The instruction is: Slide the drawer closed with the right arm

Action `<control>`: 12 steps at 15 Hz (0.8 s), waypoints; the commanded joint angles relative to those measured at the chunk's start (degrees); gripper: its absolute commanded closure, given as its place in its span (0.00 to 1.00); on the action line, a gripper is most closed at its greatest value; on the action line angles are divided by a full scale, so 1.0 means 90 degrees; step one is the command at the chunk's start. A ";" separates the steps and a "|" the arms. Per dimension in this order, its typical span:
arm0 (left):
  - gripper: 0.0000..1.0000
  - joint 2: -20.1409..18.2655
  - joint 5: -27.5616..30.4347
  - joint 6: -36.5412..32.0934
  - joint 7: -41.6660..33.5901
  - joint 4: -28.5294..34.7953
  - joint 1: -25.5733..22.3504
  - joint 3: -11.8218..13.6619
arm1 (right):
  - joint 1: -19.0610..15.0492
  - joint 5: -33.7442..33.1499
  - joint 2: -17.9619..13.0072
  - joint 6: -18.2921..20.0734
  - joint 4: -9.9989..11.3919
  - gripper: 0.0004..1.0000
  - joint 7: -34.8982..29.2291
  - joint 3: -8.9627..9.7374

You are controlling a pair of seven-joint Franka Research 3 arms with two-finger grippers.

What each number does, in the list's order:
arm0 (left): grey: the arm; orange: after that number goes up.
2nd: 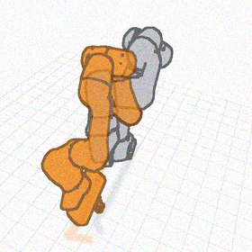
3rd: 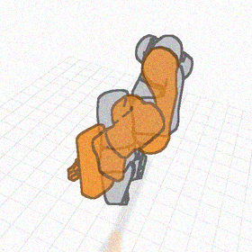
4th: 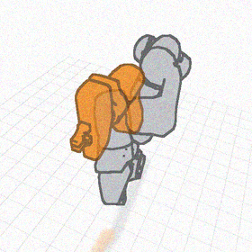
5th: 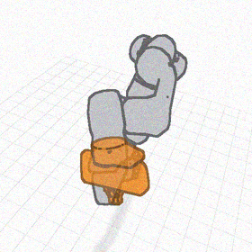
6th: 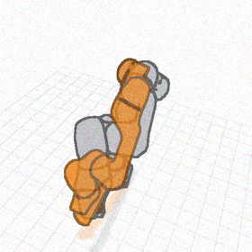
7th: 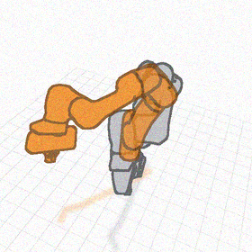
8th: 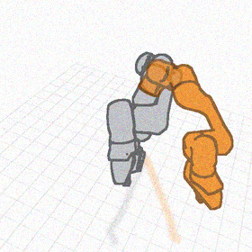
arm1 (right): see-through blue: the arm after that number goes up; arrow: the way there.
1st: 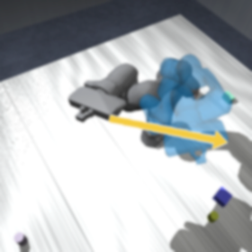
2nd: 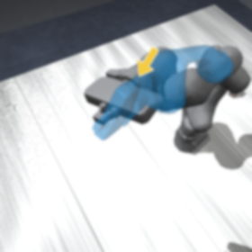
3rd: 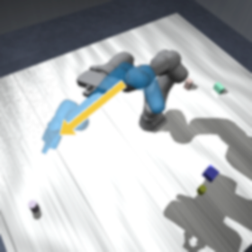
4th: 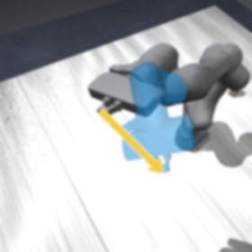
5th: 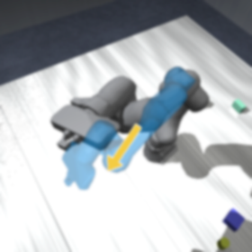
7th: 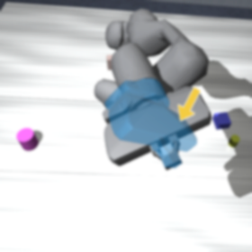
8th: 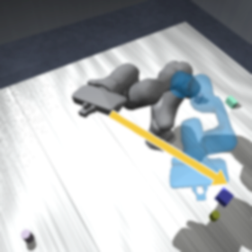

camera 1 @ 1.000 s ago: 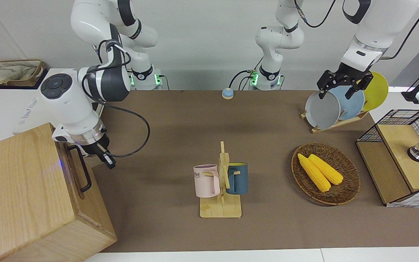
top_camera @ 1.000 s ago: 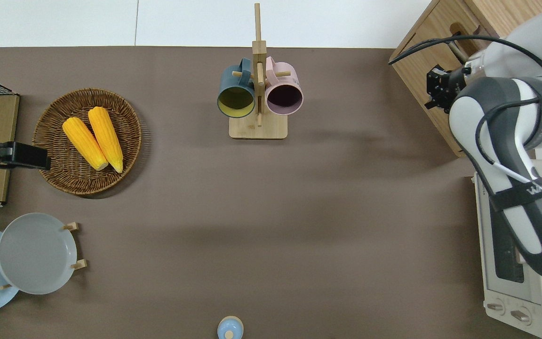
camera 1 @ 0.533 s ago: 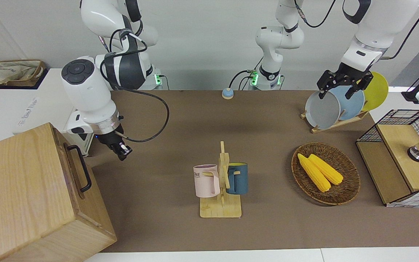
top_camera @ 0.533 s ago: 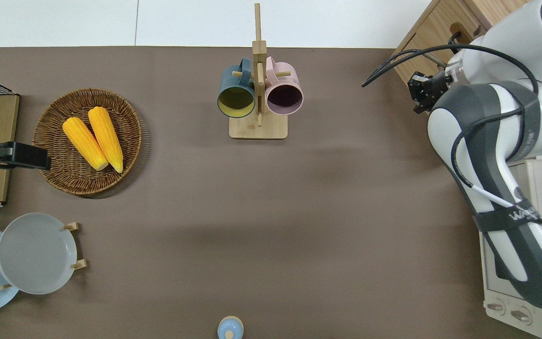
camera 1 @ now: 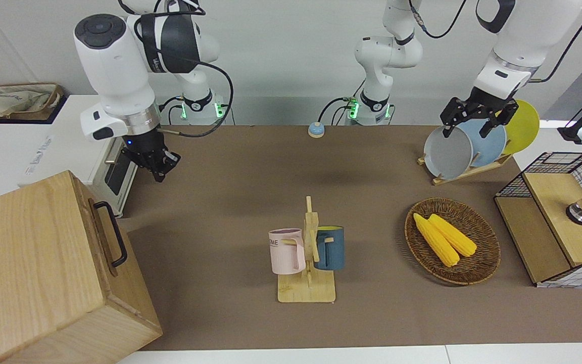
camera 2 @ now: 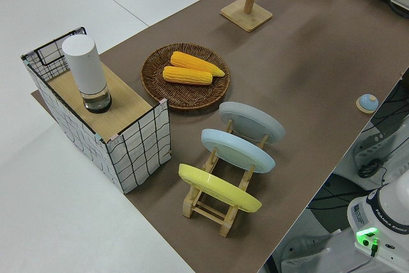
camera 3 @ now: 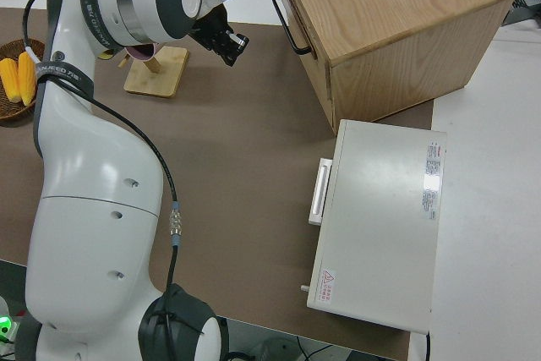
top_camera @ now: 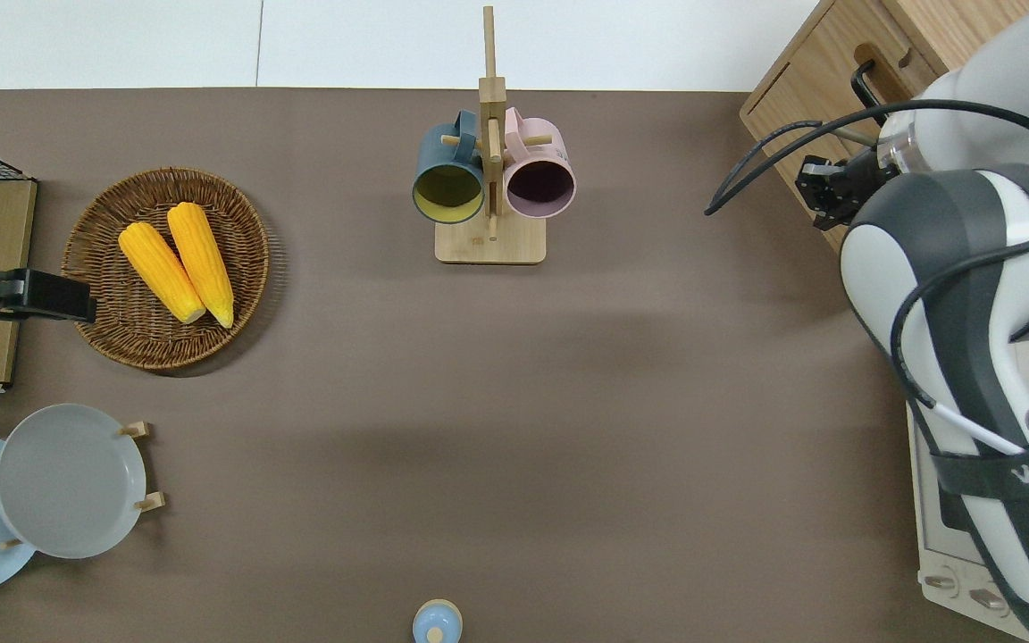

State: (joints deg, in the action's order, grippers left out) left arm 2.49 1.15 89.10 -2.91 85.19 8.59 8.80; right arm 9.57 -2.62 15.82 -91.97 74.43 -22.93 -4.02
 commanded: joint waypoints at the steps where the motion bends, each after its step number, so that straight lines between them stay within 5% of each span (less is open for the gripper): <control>1: 0.00 0.0084 -0.0080 0.0003 -0.0048 -0.0130 0.0110 0.0106 | 0.0138 0.0455 -0.0760 0.0120 0.0626 1.00 0.1138 -0.0305; 4: 0.00 0.0084 -0.0080 0.0003 -0.0048 -0.0130 0.0110 0.0106 | 0.0041 0.0680 -0.0917 0.0316 0.0626 1.00 0.2513 -0.0393; 8: 0.00 0.0084 -0.0080 0.0003 -0.0048 -0.0130 0.0110 0.0106 | 0.0030 0.0711 -0.0898 0.0316 0.0607 0.96 0.2714 -0.0481; 10: 0.00 0.0084 -0.0070 0.0003 -0.0048 -0.0130 0.0110 0.0106 | 0.0001 0.0711 -0.0879 0.0316 0.0578 0.66 0.2704 -0.0472; 11: 0.00 0.0084 -0.0070 0.0003 -0.0048 -0.0130 0.0110 0.0106 | 0.0001 0.0720 -0.0869 0.0403 0.0558 0.28 0.2704 -0.0462; 12: 0.00 0.0084 -0.0070 0.0003 -0.0048 -0.0130 0.0110 0.0106 | 0.0011 0.0711 -0.0840 0.0443 0.0548 0.01 0.2685 -0.0462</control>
State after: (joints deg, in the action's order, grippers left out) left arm 2.49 1.16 89.10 -2.91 85.19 8.59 8.80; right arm 10.16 1.94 8.59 -89.01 78.60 -0.20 -8.26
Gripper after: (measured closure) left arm 0.000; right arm 0.837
